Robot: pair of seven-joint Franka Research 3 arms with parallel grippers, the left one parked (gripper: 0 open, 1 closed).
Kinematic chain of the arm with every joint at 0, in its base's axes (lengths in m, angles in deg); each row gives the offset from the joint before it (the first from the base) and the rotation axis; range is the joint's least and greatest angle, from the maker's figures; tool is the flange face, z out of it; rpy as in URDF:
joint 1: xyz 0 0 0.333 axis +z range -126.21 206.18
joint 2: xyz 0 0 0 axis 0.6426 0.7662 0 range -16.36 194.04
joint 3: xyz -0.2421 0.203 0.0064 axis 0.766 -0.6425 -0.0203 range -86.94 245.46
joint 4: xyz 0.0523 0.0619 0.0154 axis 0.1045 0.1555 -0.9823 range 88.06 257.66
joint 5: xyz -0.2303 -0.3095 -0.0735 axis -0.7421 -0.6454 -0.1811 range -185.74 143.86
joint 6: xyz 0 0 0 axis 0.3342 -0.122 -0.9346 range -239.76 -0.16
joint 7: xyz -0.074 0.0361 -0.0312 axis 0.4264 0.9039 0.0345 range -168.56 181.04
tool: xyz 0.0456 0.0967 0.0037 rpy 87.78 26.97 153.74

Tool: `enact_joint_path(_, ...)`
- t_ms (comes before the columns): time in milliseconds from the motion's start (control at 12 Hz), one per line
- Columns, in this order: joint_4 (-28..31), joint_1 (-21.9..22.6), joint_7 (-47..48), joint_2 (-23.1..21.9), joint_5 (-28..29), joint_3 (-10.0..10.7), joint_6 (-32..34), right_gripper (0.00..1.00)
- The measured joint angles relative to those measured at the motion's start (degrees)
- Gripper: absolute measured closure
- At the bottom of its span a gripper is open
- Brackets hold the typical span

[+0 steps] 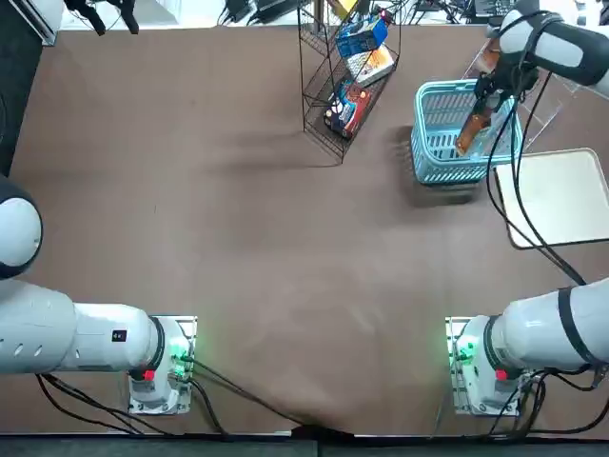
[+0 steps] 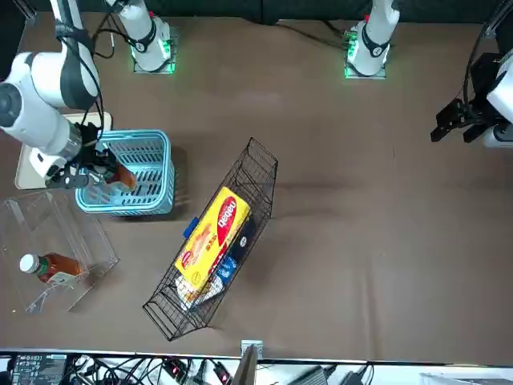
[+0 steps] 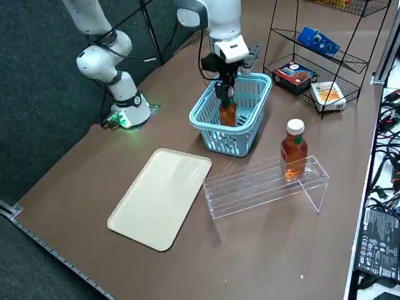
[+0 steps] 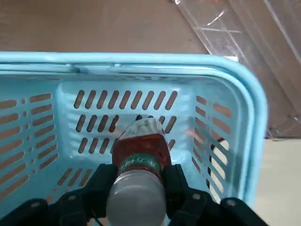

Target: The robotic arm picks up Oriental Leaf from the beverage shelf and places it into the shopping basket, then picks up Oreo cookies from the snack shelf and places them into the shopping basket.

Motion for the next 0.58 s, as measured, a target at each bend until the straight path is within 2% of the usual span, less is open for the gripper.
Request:
enact_joint_path(333, 0.28, 0.56, 0.22, 3.56, -0.74, 0.0, -2.62, 0.43)
enact_joint_path(583, 0.2, 0.8, 1.52, 4.18, -1.2, 0.0, -2.93, 0.41)
